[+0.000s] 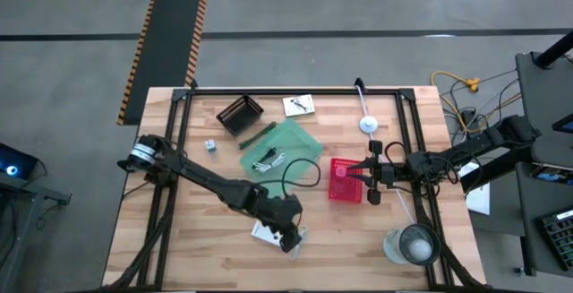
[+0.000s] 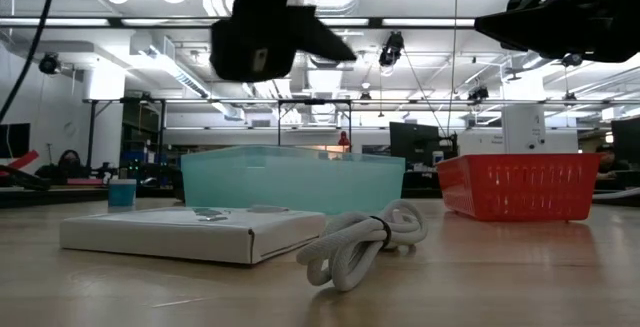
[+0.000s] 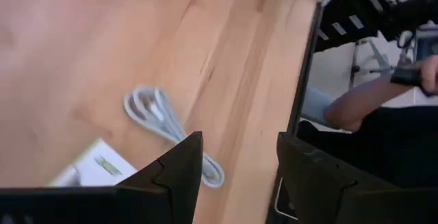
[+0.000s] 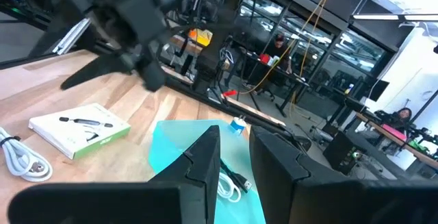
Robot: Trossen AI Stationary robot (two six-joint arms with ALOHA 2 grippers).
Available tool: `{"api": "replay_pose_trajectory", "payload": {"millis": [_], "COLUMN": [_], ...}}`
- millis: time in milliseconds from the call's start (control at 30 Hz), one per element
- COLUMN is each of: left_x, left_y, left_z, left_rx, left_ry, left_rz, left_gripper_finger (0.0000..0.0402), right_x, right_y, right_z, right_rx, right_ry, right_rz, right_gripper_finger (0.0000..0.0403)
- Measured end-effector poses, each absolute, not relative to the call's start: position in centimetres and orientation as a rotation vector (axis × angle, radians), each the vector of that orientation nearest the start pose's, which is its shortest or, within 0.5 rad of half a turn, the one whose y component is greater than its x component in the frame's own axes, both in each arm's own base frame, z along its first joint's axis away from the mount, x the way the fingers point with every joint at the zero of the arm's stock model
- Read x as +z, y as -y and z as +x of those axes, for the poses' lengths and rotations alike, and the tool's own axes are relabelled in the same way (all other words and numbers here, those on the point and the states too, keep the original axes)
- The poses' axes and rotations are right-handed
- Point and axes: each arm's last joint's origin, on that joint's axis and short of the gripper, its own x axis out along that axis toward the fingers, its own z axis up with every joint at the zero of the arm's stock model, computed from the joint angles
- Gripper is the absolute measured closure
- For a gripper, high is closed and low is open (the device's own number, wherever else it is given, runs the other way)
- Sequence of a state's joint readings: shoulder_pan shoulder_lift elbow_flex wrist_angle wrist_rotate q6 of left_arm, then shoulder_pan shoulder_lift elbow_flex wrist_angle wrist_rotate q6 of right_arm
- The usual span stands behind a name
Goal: Pick and place items into bin
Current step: Put the white charger cable into the green bin
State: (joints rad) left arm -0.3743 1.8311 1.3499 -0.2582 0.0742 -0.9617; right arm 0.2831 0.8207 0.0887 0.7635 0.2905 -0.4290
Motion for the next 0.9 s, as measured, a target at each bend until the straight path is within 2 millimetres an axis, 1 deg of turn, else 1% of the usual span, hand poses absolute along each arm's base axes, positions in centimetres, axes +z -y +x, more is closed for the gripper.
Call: {"api": "replay_pose_trajectory", "payload": {"millis": [167, 367, 633, 767, 900], "left_x": [22.6, 22.4, 22.8, 22.1, 20.8], "left_y": [15.4, 15.5, 15.2, 15.4, 16.0], "left_z": [37.7, 37.8, 38.1, 38.7, 39.9], "left_rx": [0.028, 0.102, 0.222, 0.26, 0.255], "left_ry": [-0.896, -0.888, -0.785, -0.783, -0.831], "left_rz": [-0.915, -1.016, -1.068, -1.104, -1.119], "left_gripper_finger": [0.023, 0.023, 0.023, 0.0231, 0.0231], "right_x": [18.1, 18.1, 18.0, 18.0, 18.0], "right_y": [-3.6, -3.6, -3.6, -3.6, -3.6], "right_z": [15.4, 15.4, 15.4, 15.4, 15.4], "right_rx": [-0.014, -0.015, -0.015, -0.013, -0.013], "right_ry": [0.028, 0.028, 0.026, 0.023, 0.023], "right_rz": [-0.438, -0.47, -0.501, -0.502, -0.502], "right_gripper_finger": [0.0335, 0.0335, 0.0335, 0.0335, 0.0335]}}
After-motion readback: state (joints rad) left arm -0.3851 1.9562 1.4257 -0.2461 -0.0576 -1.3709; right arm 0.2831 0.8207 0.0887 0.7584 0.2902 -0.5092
